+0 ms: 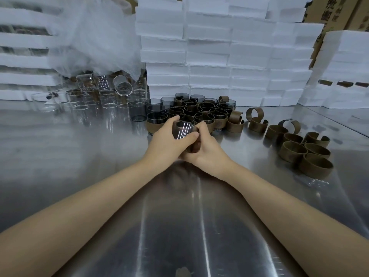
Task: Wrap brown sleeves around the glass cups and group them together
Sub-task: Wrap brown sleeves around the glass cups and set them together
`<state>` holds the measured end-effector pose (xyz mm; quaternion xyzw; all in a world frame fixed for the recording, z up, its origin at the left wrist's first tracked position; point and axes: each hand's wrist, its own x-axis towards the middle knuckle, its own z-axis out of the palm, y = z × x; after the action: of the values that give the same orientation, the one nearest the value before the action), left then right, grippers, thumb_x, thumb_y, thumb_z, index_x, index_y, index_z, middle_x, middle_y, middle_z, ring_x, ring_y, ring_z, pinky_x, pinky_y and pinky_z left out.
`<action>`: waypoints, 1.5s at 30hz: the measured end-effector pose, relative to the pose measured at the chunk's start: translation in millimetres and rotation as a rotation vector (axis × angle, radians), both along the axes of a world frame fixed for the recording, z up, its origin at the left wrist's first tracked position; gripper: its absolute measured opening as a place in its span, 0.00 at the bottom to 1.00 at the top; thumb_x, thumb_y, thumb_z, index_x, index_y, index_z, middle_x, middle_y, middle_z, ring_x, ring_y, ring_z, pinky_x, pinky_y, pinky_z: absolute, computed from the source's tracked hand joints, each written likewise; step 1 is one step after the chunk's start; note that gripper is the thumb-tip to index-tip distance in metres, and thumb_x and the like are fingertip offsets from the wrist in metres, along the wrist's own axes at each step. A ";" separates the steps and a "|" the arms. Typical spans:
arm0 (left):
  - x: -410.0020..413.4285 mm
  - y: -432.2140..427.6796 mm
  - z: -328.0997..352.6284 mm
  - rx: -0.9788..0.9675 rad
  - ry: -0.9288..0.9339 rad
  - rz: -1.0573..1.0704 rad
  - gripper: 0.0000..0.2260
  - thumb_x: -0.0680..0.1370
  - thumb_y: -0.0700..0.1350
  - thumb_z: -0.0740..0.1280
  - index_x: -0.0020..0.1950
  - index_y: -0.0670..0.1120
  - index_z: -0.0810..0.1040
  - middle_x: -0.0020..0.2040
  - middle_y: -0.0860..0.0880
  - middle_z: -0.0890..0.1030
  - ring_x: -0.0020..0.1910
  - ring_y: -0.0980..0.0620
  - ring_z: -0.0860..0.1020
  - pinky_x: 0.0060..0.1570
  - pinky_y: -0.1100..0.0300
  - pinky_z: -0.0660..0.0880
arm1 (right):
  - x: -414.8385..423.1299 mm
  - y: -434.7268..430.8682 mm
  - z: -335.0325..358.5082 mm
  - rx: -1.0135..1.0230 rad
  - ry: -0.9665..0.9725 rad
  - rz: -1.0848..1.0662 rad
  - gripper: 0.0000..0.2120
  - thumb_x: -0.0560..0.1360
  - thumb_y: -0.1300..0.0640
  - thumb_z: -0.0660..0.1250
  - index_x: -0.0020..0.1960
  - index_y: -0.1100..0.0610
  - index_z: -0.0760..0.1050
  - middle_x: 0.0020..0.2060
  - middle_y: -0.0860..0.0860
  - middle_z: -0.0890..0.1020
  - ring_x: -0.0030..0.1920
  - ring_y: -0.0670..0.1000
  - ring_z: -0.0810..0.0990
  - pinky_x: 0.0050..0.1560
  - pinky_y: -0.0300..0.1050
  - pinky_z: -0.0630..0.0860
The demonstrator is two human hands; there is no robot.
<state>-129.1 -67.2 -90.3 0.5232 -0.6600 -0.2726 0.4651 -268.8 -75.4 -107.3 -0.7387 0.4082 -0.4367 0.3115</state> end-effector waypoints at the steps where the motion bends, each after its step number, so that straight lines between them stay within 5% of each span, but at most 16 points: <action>1: 0.9 -1.4 0.6 0.062 0.099 -0.061 0.30 0.74 0.53 0.73 0.73 0.50 0.68 0.62 0.53 0.78 0.60 0.54 0.76 0.62 0.58 0.72 | -0.5 -0.2 0.5 0.025 -0.024 0.010 0.25 0.67 0.61 0.77 0.46 0.50 0.60 0.43 0.47 0.79 0.42 0.42 0.78 0.45 0.44 0.78; 5: -1.1 -3.1 -5.2 0.208 0.369 -0.306 0.22 0.75 0.48 0.73 0.67 0.48 0.72 0.58 0.48 0.81 0.57 0.51 0.80 0.55 0.56 0.78 | -1.6 1.6 6.1 0.104 -0.106 0.005 0.25 0.60 0.66 0.72 0.48 0.54 0.61 0.44 0.58 0.76 0.45 0.53 0.77 0.48 0.61 0.77; 9: -5.1 -0.5 -11.1 0.107 0.256 -0.350 0.48 0.68 0.57 0.75 0.79 0.54 0.49 0.61 0.62 0.73 0.59 0.59 0.77 0.57 0.59 0.76 | -3.2 3.6 9.3 0.191 -0.138 -0.031 0.20 0.64 0.68 0.61 0.55 0.59 0.64 0.37 0.62 0.77 0.31 0.51 0.78 0.32 0.43 0.75; 12: -4.0 -0.5 -13.1 0.067 0.242 -0.390 0.50 0.67 0.55 0.71 0.80 0.54 0.41 0.65 0.66 0.64 0.55 0.67 0.77 0.49 0.66 0.76 | -0.6 7.6 13.0 0.175 -0.064 -0.073 0.20 0.71 0.73 0.57 0.61 0.60 0.64 0.34 0.61 0.77 0.26 0.48 0.77 0.28 0.39 0.73; 15: -5.1 -2.7 -13.4 0.031 0.328 -0.338 0.48 0.68 0.53 0.71 0.80 0.51 0.44 0.73 0.57 0.61 0.65 0.66 0.71 0.61 0.65 0.72 | -0.1 9.8 20.6 0.004 0.313 -0.215 0.27 0.71 0.68 0.59 0.69 0.57 0.62 0.46 0.60 0.80 0.38 0.57 0.80 0.37 0.47 0.77; 17: -6.9 -4.2 -13.6 0.001 0.382 -0.337 0.44 0.72 0.47 0.70 0.80 0.49 0.46 0.72 0.55 0.61 0.60 0.71 0.73 0.55 0.71 0.73 | -6.9 10.3 28.5 -0.155 0.696 -0.421 0.23 0.73 0.62 0.60 0.67 0.55 0.67 0.52 0.60 0.80 0.49 0.62 0.79 0.43 0.49 0.73; 19: -8.3 -5.8 -13.6 -0.009 0.427 -0.334 0.40 0.75 0.42 0.69 0.79 0.49 0.47 0.72 0.54 0.60 0.51 0.75 0.76 0.45 0.73 0.75 | -20.6 9.8 40.1 -0.176 0.822 -0.602 0.18 0.73 0.59 0.59 0.62 0.53 0.73 0.53 0.58 0.80 0.53 0.62 0.79 0.43 0.48 0.69; 21: -7.3 -4.2 -13.0 0.019 0.458 -0.325 0.43 0.72 0.48 0.70 0.80 0.51 0.48 0.73 0.56 0.60 0.52 0.69 0.78 0.44 0.67 0.78 | -40.3 7.7 50.6 -0.081 0.818 -0.726 0.18 0.73 0.59 0.58 0.61 0.54 0.75 0.54 0.57 0.80 0.55 0.60 0.77 0.46 0.48 0.71; 24: -2.7 -3.1 -10.2 0.067 0.395 -0.249 0.46 0.66 0.60 0.72 0.80 0.55 0.53 0.75 0.59 0.64 0.68 0.51 0.73 0.54 0.56 0.79 | -74.4 3.3 59.0 0.113 0.865 -0.844 0.13 0.76 0.57 0.57 0.57 0.58 0.73 0.54 0.58 0.78 0.53 0.60 0.75 0.47 0.50 0.70; 27: -1.5 -0.5 -8.3 0.087 0.345 -0.196 0.46 0.62 0.66 0.73 0.77 0.56 0.63 0.67 0.61 0.74 0.67 0.46 0.68 0.67 0.38 0.66 | -99.9 -3.4 61.8 0.335 0.875 -0.870 0.17 0.79 0.48 0.54 0.57 0.58 0.73 0.57 0.59 0.77 0.56 0.62 0.74 0.55 0.53 0.71; 30: -3.0 0.6 -9.3 0.088 0.321 -0.194 0.41 0.62 0.67 0.72 0.73 0.58 0.69 0.55 0.64 0.79 0.59 0.58 0.69 0.63 0.41 0.70 | -110.5 -2.3 66.6 0.542 0.901 -0.906 0.24 0.79 0.47 0.51 0.69 0.58 0.68 0.67 0.60 0.71 0.66 0.63 0.69 0.66 0.59 0.67; 32: -3.1 0.2 -8.7 0.114 0.330 -0.201 0.35 0.65 0.66 0.70 0.71 0.59 0.71 0.59 0.57 0.80 0.52 0.49 0.79 0.48 0.48 0.80 | -111.6 -0.2 68.1 0.611 0.916 -0.938 0.24 0.79 0.48 0.51 0.71 0.59 0.66 0.68 0.59 0.71 0.67 0.63 0.68 0.68 0.58 0.65; 34: -3.0 -0.8 -9.8 0.146 0.367 -0.208 0.28 0.68 0.66 0.67 0.66 0.60 0.73 0.61 0.50 0.79 0.35 0.45 0.84 0.27 0.62 0.73 | -108.8 0.8 68.0 0.550 0.894 -0.932 0.20 0.79 0.51 0.52 0.65 0.60 0.70 0.62 0.59 0.74 0.59 0.61 0.72 0.60 0.54 0.68; 37: -3.9 -2.3 -11.9 0.160 0.400 -0.251 0.22 0.73 0.64 0.62 0.62 0.54 0.75 0.56 0.49 0.80 0.27 0.50 0.80 0.22 0.66 0.66 | -101.5 -3.9 66.5 0.331 0.715 -0.844 0.10 0.78 0.58 0.55 0.50 0.62 0.72 0.52 0.59 0.78 0.45 0.58 0.75 0.47 0.47 0.72; 39: -5.2 -1.4 -11.5 0.185 0.407 -0.290 0.23 0.74 0.62 0.61 0.64 0.51 0.74 0.58 0.48 0.79 0.28 0.48 0.81 0.21 0.65 0.68 | -96.9 -3.4 67.8 0.180 0.568 -0.835 0.09 0.76 0.62 0.57 0.51 0.62 0.76 0.49 0.59 0.79 0.42 0.57 0.77 0.39 0.45 0.74; 45: -3.6 3.2 -7.2 0.211 0.392 -0.331 0.17 0.77 0.59 0.62 0.62 0.54 0.76 0.58 0.49 0.80 0.33 0.43 0.84 0.20 0.67 0.68 | -88.6 3.8 71.3 0.066 0.571 -0.735 0.18 0.75 0.64 0.59 0.59 0.51 0.79 0.59 0.53 0.79 0.56 0.56 0.77 0.51 0.47 0.73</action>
<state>-132.6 -64.0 -97.6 0.3911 -0.6019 -0.5080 0.4761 -357.4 -71.7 -36.0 -0.6253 0.7261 -0.2840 0.0346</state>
